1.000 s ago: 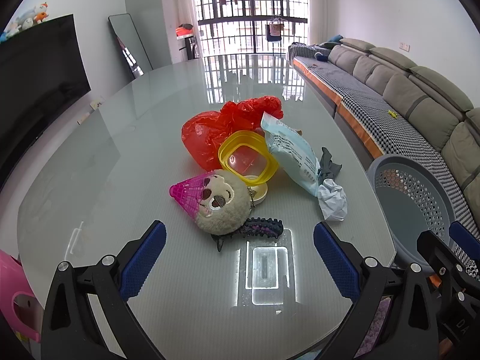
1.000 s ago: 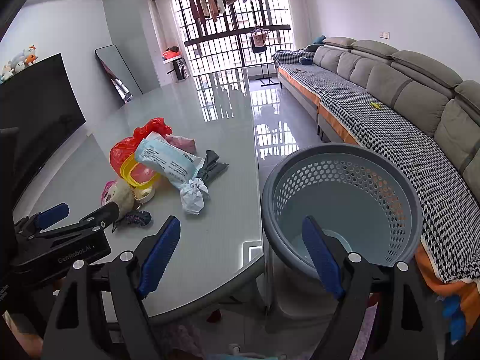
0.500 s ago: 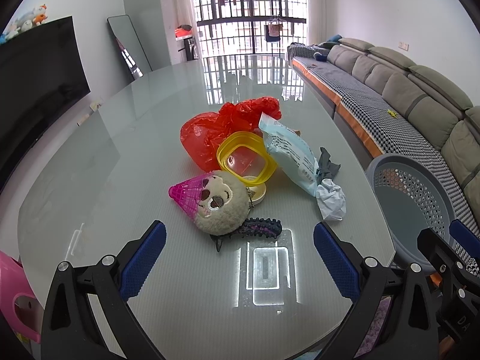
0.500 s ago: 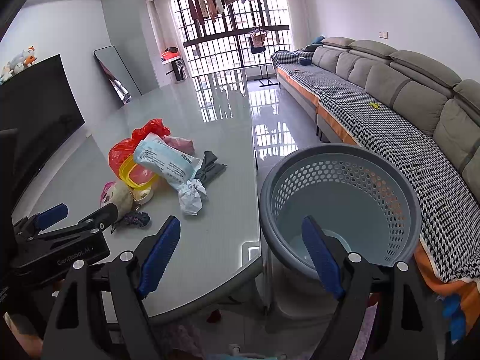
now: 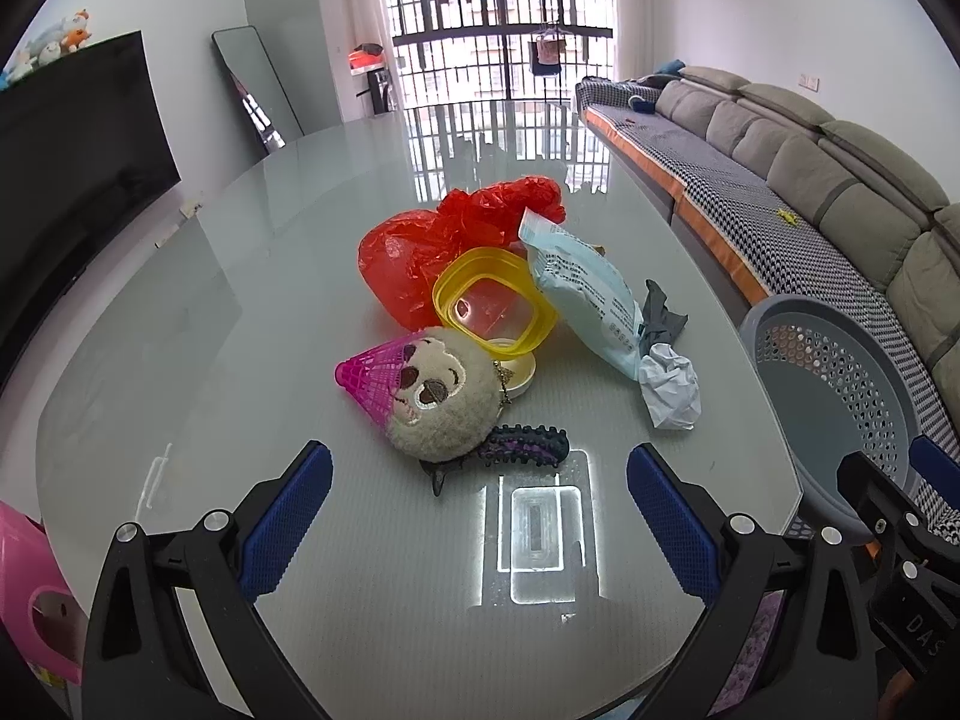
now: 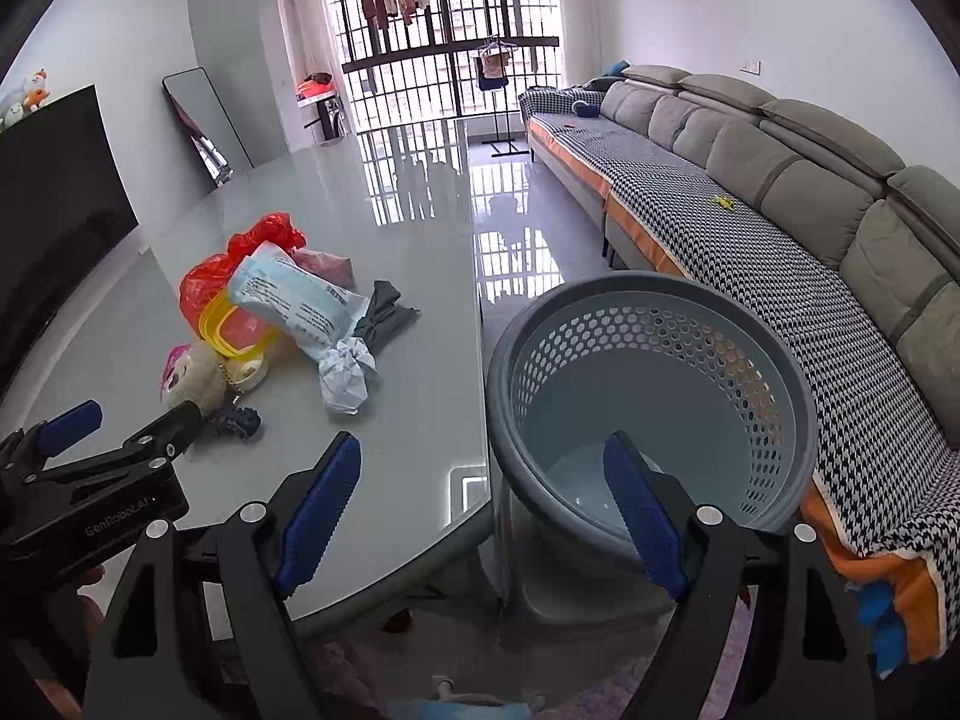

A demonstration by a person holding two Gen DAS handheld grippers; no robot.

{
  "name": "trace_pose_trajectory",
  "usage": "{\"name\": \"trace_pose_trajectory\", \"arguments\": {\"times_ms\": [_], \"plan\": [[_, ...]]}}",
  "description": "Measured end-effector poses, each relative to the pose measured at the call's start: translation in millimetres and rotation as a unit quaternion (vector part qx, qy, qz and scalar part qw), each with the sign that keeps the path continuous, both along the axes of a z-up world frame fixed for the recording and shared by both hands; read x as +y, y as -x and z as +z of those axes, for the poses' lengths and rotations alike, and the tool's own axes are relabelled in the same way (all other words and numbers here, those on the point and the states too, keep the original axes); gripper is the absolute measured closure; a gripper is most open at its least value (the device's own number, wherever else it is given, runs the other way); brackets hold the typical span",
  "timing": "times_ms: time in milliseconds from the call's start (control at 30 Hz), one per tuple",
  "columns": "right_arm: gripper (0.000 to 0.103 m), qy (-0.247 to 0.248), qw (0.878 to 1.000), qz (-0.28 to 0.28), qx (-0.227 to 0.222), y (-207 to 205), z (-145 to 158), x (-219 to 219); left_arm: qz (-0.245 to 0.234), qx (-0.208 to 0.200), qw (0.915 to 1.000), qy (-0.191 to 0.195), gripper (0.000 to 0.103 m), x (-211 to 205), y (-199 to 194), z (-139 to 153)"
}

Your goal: Collect trash

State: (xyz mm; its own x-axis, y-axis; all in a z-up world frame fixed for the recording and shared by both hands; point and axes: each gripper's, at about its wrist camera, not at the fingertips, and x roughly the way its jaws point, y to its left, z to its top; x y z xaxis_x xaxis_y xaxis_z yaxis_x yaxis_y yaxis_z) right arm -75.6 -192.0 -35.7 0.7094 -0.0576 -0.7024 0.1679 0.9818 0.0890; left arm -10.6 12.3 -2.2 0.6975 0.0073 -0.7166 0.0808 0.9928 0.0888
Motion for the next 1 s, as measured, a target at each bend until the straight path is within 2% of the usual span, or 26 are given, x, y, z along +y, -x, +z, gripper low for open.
{"name": "trace_pose_trajectory", "arguments": {"times_ms": [633, 1000], "plan": [[0.023, 0.016, 0.999, -0.045, 0.026, -6, -6, -9, -0.001, 0.008, 0.9999, -0.01, 0.006, -3, -1, -4], [0.023, 0.03, 0.998, -0.05, 0.036, -14, -12, -5, 0.007, 0.012, 0.9999, 0.0, 0.006, 3, -6, -5]]}}
